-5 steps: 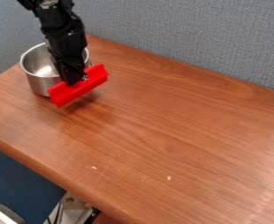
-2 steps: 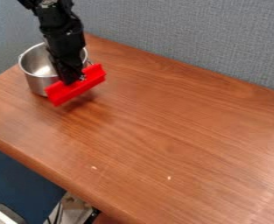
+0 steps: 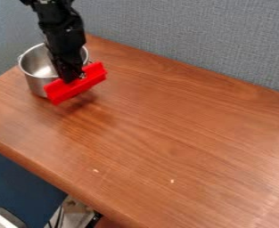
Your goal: Move the red object from the metal pot to the table
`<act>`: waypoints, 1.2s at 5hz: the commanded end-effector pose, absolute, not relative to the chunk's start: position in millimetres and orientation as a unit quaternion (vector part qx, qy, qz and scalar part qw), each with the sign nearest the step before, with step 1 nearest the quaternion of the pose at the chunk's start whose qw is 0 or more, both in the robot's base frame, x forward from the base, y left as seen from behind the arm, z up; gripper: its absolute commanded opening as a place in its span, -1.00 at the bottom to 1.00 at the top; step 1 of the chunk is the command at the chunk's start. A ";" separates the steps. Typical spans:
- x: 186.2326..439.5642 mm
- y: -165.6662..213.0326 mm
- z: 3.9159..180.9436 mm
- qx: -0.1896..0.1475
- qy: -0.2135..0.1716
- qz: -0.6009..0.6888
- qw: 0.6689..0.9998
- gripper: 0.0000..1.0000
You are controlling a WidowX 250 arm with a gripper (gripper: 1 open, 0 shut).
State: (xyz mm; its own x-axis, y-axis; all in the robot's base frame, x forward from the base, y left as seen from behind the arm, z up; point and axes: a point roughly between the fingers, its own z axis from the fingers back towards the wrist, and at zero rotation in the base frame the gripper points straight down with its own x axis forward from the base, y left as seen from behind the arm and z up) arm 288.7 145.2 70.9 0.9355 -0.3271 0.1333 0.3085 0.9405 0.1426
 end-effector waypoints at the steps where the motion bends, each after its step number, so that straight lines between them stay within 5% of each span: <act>1: 292.4 143.9 93.0 0.085 -0.103 -0.174 0.976 -1.00; 6: 291.0 145.1 79.8 0.098 -0.087 -0.191 0.973 -1.00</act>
State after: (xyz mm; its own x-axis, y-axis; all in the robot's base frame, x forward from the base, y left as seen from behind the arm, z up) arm 287.8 145.0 73.4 0.9196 -0.3733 0.1221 0.3457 0.9169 0.1993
